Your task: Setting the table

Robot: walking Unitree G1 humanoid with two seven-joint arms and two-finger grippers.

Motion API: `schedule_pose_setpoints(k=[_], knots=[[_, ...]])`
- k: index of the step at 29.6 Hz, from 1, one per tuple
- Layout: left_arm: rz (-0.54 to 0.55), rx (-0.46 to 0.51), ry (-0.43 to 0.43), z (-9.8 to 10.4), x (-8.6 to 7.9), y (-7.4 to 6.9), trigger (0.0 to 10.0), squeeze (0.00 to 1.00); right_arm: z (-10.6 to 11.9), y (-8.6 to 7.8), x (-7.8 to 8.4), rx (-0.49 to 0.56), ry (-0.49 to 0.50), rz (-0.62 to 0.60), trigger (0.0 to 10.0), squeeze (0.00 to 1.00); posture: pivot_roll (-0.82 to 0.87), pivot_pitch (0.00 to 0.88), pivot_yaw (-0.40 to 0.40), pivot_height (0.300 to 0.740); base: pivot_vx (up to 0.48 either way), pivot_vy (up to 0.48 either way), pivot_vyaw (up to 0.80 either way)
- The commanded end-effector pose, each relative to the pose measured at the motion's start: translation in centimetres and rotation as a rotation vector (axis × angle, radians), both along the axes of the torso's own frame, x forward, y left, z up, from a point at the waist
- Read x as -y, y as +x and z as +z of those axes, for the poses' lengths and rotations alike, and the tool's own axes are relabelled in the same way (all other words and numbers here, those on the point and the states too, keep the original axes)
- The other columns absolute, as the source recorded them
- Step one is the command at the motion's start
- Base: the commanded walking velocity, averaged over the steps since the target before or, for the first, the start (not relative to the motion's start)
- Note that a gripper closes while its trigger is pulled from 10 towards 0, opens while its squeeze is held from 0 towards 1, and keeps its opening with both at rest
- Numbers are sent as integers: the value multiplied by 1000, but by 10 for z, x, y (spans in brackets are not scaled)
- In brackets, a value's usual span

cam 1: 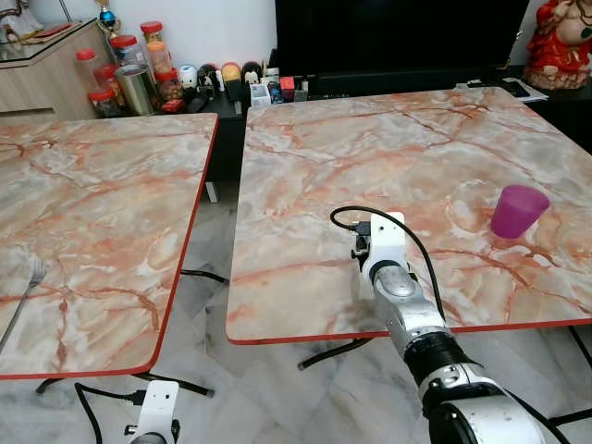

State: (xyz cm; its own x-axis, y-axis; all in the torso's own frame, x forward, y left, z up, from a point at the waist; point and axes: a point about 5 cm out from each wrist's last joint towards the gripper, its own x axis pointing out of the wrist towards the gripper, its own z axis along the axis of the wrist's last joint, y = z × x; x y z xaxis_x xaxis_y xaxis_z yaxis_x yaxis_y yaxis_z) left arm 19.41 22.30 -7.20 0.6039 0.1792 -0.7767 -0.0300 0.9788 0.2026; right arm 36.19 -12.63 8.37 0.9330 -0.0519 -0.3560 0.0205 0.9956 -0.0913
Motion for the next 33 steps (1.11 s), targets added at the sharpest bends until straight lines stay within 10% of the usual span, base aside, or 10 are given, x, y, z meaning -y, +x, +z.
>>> schedule_pose_setpoints(k=[1, 33], knots=[[3, -14, 1, -2, -2, -4, 10000, 0, 2, 3, 0, 6, 0, -2, 10000, 0, -25, 22, 45, 736, 0, 0, 0], [-8, -37, -8, -4, -2, -8, 10000, 0, -21, -11, -8, -51, 29, -44, 10000, 0, -29, 29, 53, 736, 0, 0, 0]])
